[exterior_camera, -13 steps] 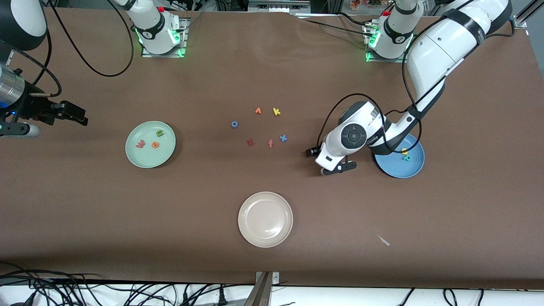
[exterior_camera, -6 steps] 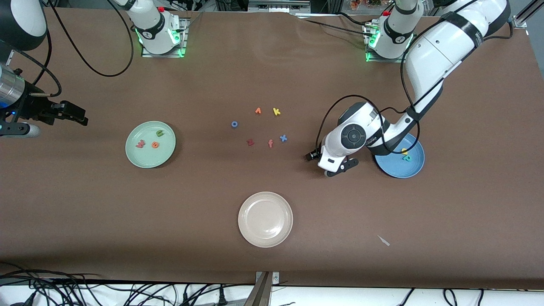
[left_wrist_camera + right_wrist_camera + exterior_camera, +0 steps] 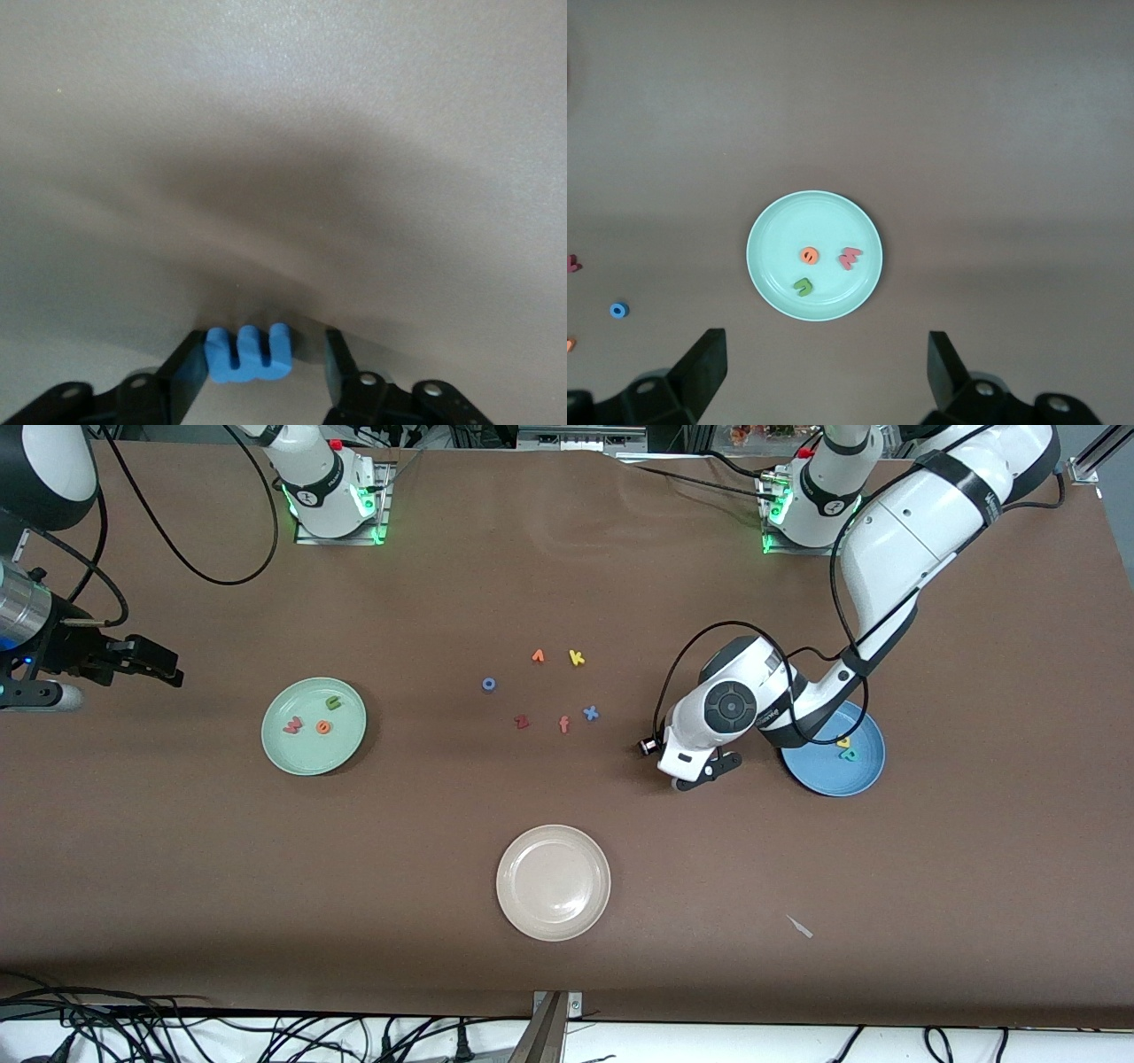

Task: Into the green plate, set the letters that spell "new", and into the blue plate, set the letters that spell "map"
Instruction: 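Carry the blue letter to the blue plate and release it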

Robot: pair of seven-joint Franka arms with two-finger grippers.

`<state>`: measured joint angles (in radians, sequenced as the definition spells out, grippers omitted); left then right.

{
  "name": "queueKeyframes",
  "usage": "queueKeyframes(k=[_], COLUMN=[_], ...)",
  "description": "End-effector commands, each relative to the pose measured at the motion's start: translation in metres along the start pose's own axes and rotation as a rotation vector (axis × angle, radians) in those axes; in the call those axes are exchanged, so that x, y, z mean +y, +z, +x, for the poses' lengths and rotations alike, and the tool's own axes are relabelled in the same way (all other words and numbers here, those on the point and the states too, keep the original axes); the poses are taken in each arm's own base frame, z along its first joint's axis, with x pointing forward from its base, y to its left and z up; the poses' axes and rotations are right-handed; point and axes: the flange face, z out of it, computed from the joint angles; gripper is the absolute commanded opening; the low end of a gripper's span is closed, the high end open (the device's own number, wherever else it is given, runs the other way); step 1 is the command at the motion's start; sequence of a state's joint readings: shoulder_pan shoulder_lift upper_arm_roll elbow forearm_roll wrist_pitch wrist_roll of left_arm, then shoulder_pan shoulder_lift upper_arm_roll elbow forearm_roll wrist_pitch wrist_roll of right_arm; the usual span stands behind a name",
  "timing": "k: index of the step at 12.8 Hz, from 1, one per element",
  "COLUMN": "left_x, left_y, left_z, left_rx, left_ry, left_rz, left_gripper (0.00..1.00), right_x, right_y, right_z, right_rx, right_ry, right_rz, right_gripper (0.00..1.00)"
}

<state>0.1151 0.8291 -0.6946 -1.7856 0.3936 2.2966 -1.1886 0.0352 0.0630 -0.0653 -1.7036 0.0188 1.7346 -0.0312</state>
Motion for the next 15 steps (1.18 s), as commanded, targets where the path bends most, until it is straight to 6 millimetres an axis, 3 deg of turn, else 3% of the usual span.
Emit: queueKeyframes(k=[1, 4, 6, 9, 11, 13, 15], left_x=[-0.002, -0.004, -0.005, -0.021, -0.05, -0.096, -0.14], left_y=[0.008, 0.005, -0.005, -0.059, -0.104, -0.137, -0.143], left_z=[-0.001, 0.002, 0.008, 0.022, 0.038, 0.066, 0.089], left_rx=[0.009, 0.011, 0.023, 0.064, 0.042, -0.013, -0.071], left_ry=[-0.004, -0.007, -0.003, 0.029, 0.089, 0.15, 0.241], left_rz=[0.011, 0.014, 0.007, 0.046, 0.084, 0.097, 0.146], left_gripper=[0.42, 0.23, 0.21, 0.21, 0.21, 0.21, 0.21], right_x=[0.003, 0.003, 0.003, 0.003, 0.003, 0.003, 0.003], right_y=[-0.003, -0.003, -0.003, -0.003, -0.003, -0.003, -0.003], right_z=[-0.005, -0.005, -0.005, -0.005, -0.005, -0.005, -0.005], right_rx=[-0.001, -0.001, -0.001, -0.001, -0.003, -0.001, -0.001], right_ry=[-0.026, -0.026, -0.026, -0.026, -0.024, -0.026, -0.026], right_rz=[0.008, 0.008, 0.008, 0.008, 0.008, 0.008, 0.008], right_gripper=[1.0, 1.0, 1.0, 1.0, 1.0, 1.0, 1.0])
